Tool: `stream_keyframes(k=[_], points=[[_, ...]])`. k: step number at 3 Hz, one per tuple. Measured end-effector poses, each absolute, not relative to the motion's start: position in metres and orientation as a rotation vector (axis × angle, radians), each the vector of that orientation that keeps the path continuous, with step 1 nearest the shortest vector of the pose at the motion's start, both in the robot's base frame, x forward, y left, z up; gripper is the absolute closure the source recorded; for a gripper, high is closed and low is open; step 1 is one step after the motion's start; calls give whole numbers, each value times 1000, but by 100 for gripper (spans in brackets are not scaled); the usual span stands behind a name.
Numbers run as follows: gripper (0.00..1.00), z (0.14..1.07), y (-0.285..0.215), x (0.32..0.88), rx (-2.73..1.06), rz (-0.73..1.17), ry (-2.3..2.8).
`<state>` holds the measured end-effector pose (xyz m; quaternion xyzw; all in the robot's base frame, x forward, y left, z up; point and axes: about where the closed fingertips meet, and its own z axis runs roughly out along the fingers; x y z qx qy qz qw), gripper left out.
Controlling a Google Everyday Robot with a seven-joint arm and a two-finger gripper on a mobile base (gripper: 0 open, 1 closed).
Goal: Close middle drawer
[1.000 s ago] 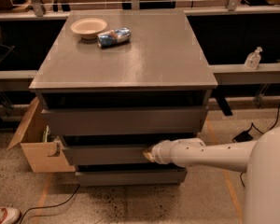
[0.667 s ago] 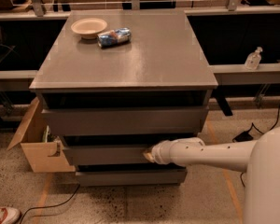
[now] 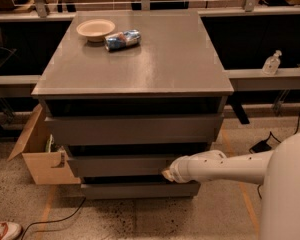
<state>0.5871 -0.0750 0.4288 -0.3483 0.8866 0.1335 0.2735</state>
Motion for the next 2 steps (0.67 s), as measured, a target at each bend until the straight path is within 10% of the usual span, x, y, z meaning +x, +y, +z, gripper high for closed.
stream_keyframes(k=[2], points=[[100, 405, -124, 561, -827, 325, 2558]])
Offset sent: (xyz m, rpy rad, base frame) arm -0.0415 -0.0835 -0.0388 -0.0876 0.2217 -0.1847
